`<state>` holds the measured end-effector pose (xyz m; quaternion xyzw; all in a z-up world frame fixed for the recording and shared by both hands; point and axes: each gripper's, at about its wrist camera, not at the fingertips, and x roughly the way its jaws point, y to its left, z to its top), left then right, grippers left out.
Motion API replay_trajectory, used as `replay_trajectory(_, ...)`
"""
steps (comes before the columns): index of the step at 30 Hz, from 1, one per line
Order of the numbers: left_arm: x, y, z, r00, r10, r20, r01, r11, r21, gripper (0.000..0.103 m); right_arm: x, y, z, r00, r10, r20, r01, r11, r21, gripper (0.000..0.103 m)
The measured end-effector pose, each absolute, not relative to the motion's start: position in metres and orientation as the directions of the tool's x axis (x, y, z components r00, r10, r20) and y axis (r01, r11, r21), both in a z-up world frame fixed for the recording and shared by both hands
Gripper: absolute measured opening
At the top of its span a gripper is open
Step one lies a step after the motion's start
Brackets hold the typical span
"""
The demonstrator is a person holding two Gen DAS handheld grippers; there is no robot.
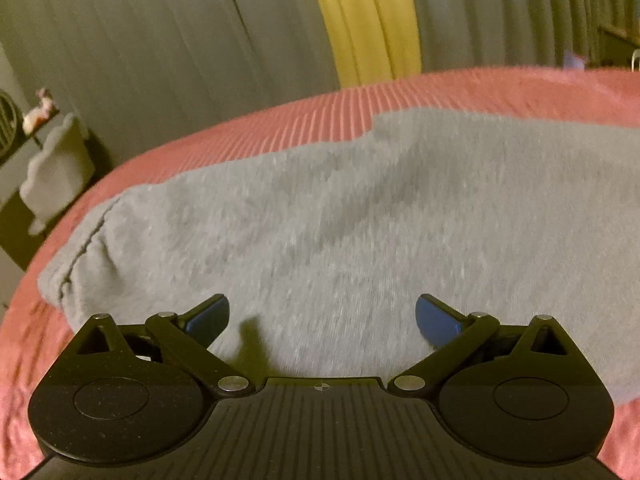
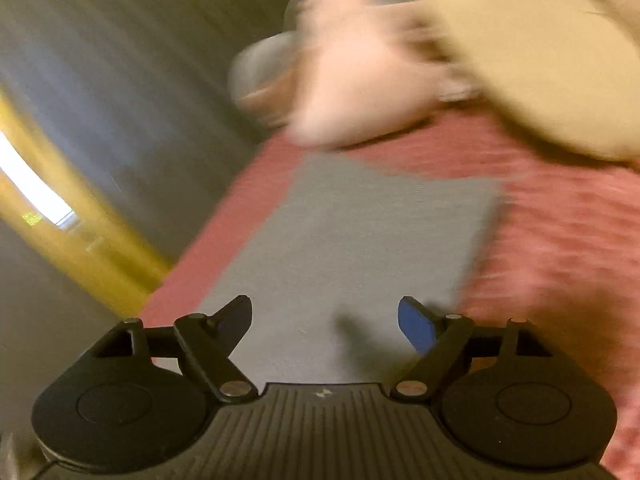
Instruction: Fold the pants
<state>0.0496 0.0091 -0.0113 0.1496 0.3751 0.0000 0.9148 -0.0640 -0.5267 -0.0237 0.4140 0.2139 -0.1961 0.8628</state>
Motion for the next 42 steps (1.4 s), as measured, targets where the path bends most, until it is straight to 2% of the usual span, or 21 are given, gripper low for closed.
replay_trajectory(1,0.053,0.012,-0.01,0.719,0.108,-0.687,0.103,0.961,0.258,0.102,-0.053,-0.521,-0.026,0.842,-0.094,-0.532,0.476,0.593,0.649,0.094)
replay_trajectory(3,0.061,0.02,-0.01,0.714,0.121,-0.69,0.075,0.966,0.248,0.102,-0.033,-0.515,-0.041,0.828,0.009,-0.56,0.452,0.579,0.678,0.096)
replay_trajectory(5,0.073,0.033,-0.014,0.695,0.166,-0.7,0.022,0.968,0.251,0.102,-0.014,-0.518,-0.061,0.759,0.127,-0.639,0.484,0.546,0.684,0.097)
replay_trajectory(11,0.105,0.1,-0.022,0.629,0.344,-0.697,-0.23,0.939,0.256,0.101,-0.018,-0.521,-0.064,0.772,0.137,-0.62,0.473,0.527,0.706,0.099)
replay_trajectory(13,0.111,0.122,-0.023,0.592,0.447,-0.671,-0.338,0.893,0.297,0.085,-0.015,-0.519,-0.064,0.767,0.133,-0.628,0.477,0.535,0.697,0.099)
replay_trajectory(15,0.112,0.133,-0.021,0.571,0.488,-0.66,-0.409,0.867,0.287,0.083,-0.01,-0.517,-0.063,0.756,0.126,-0.642,0.483,0.556,0.677,0.099)
replay_trajectory(17,0.109,0.131,-0.013,0.598,0.46,-0.657,-0.408,0.88,0.244,0.086,-0.005,-0.512,-0.058,0.736,0.109,-0.668,0.491,0.594,0.637,0.099)
replay_trajectory(20,0.098,0.101,-0.006,0.677,0.411,-0.61,-0.298,0.912,0.283,0.092,0.001,-0.503,-0.053,0.7,0.084,-0.71,0.499,0.653,0.569,0.099)
replay_trajectory(23,0.08,0.062,-0.001,0.774,0.263,-0.576,-0.098,0.948,0.301,0.096,0.007,-0.498,-0.051,0.675,0.066,-0.735,0.503,0.688,0.523,0.099)
replay_trajectory(25,0.073,0.043,-0.001,0.788,0.112,-0.605,0.059,0.965,0.255,0.098,0.008,-0.498,-0.051,0.665,0.061,-0.744,0.504,0.699,0.507,0.099)
replay_trajectory(27,0.07,0.035,-0.007,0.759,0.027,-0.651,0.166,0.958,0.233,0.1,0.01,-0.495,-0.049,0.659,0.056,-0.75,0.502,0.71,0.494,0.099)
replay_trajectory(30,0.079,0.032,-0.03,0.709,0.105,-0.697,0.18,0.929,0.323,0.103,0.011,-0.494,-0.048,0.649,0.054,-0.759,0.499,0.723,0.478,0.099)
replay_trajectory(34,0.093,0.054,-0.024,0.685,0.118,-0.719,0.071,0.971,0.227,0.103,0.013,-0.494,-0.049,0.647,0.058,-0.76,0.494,0.728,0.476,0.099)
replay_trajectory(38,0.096,0.076,-0.023,0.643,0.297,-0.706,-0.132,0.951,0.279,0.103,0.014,-0.496,-0.05,0.649,0.07,-0.758,0.49,0.724,0.486,0.099)
replay_trajectory(42,0.099,0.087,-0.019,0.617,0.324,-0.717,-0.196,0.946,0.258,0.103,0.012,-0.498,-0.05,0.656,0.08,-0.751,0.489,0.713,0.503,0.099)
